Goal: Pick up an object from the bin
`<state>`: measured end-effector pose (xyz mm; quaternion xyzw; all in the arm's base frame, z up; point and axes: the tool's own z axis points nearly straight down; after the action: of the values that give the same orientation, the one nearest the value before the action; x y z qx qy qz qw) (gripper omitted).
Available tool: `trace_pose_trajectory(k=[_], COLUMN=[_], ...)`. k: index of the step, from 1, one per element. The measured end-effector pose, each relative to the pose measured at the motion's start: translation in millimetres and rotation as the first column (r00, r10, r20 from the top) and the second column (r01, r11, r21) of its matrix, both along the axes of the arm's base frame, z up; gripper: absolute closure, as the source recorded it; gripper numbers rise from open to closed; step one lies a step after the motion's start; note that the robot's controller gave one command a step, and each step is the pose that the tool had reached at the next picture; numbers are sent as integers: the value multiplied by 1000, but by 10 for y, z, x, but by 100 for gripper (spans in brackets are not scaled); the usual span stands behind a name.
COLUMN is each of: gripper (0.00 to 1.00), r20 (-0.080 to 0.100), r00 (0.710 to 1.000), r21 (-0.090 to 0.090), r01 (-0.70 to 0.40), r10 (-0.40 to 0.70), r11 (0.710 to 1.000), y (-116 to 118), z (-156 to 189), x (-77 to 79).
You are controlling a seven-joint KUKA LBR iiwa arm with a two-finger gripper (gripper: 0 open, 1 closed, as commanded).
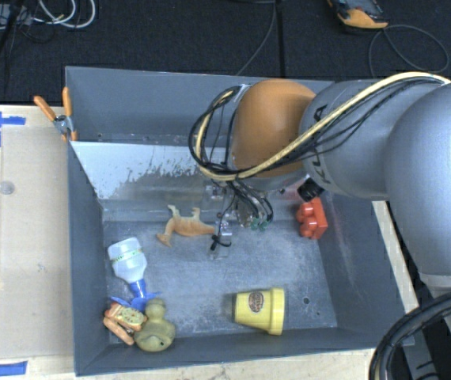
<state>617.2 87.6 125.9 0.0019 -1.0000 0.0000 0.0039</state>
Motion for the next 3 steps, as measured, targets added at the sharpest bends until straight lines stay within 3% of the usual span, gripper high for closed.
trace_pose_trajectory(k=[1, 2, 3], gripper=[0, 0, 0], r20=[6, 4, -6], r00=[1000, 999, 999], r21=[1, 0, 0], r01=[1, -36, -52], r10=[-1, 36, 52], r11=[1000, 999, 999], y=[-2, 96, 136], z=[50, -418, -585], x=[15, -519, -699])
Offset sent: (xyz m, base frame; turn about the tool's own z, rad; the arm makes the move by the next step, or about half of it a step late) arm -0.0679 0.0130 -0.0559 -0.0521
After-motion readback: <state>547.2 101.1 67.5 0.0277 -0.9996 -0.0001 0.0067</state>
